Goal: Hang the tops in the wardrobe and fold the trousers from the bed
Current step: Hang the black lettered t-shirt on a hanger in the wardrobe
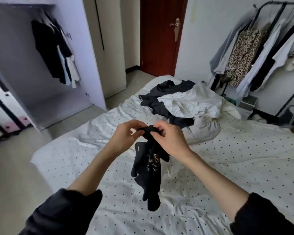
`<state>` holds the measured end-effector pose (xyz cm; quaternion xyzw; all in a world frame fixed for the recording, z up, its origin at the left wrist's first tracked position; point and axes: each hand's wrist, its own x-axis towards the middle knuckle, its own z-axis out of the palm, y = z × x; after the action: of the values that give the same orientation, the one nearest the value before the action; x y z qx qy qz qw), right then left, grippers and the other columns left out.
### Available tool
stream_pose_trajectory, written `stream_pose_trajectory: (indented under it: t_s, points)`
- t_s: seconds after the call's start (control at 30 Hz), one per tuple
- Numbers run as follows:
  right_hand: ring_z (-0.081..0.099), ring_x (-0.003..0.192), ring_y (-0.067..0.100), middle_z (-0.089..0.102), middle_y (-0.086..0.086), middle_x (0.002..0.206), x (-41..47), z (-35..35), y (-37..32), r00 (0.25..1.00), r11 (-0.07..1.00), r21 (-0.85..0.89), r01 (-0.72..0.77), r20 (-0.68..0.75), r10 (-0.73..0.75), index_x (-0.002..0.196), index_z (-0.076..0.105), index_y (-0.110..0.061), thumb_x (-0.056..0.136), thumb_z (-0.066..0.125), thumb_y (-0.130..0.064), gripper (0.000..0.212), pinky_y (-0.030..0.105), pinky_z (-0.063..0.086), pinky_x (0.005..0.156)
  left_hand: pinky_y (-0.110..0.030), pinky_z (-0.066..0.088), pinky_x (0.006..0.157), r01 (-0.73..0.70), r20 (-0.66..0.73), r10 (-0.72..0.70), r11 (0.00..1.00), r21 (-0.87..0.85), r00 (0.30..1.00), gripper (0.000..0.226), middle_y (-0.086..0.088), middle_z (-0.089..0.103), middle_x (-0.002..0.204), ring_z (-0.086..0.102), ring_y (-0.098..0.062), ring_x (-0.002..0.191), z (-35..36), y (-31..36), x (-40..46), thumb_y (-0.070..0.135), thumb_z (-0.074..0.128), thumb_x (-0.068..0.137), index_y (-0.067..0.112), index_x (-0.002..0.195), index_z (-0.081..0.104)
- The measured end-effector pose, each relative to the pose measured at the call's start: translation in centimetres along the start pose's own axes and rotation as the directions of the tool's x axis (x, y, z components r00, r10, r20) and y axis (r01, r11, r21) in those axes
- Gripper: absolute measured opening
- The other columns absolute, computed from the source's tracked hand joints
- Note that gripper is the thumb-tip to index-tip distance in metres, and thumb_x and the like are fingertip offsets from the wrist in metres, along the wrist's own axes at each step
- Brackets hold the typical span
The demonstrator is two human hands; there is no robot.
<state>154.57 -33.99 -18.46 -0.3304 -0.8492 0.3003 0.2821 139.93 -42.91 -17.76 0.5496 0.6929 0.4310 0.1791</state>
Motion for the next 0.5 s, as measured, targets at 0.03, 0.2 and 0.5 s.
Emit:
stream_pose_trajectory:
  t_s: [0.03,0.2,0.5]
  points:
    - [0.054,0.063,0.007,0.055,-0.021,0.067,0.2,0.4,-1.2,1.0,1.0,0.016,0.017,0.018,-0.018,0.083,0.058,-0.026,0.084,0.065,-0.019,0.01,0.027,0.048,0.067,-0.009,0.041,0.071,0.023,-0.021,-0.023,1.0,-0.02,1.0,0.014,0.01,0.066,0.088,0.058,0.001,0.081,-1.1,-0.3,-0.7,0.007,0.061,0.088,0.019,0.092,0.067]
    - [0.055,0.065,0.009,0.059,-0.008,0.069,1.6,6.2,-10.9,0.98,0.989,0.081,0.123,0.145,-0.133,0.075,0.051,-0.026,0.082,0.06,-0.014,0.018,0.03,0.047,0.068,-0.012,0.046,0.072,0.065,-0.195,-0.068,0.998,-0.023,0.978,0.019,0.013,0.062,0.075,0.06,0.001,0.071,-11.0,-2.8,-6.0,0.003,0.057,0.09,0.021,0.083,0.06]
    - [0.055,0.068,0.021,0.061,0.004,0.07,5.7,23.0,-27.8,0.937,0.959,0.173,0.224,0.231,-0.261,0.077,0.055,-0.014,0.084,0.062,-0.022,0.013,0.033,0.043,0.066,-0.015,0.037,0.062,0.269,-0.32,-0.224,0.957,0.105,0.921,0.007,0.011,0.059,0.068,0.05,0.002,0.057,-29.8,-13.8,-14.7,0.009,0.062,0.088,0.015,0.084,0.061]
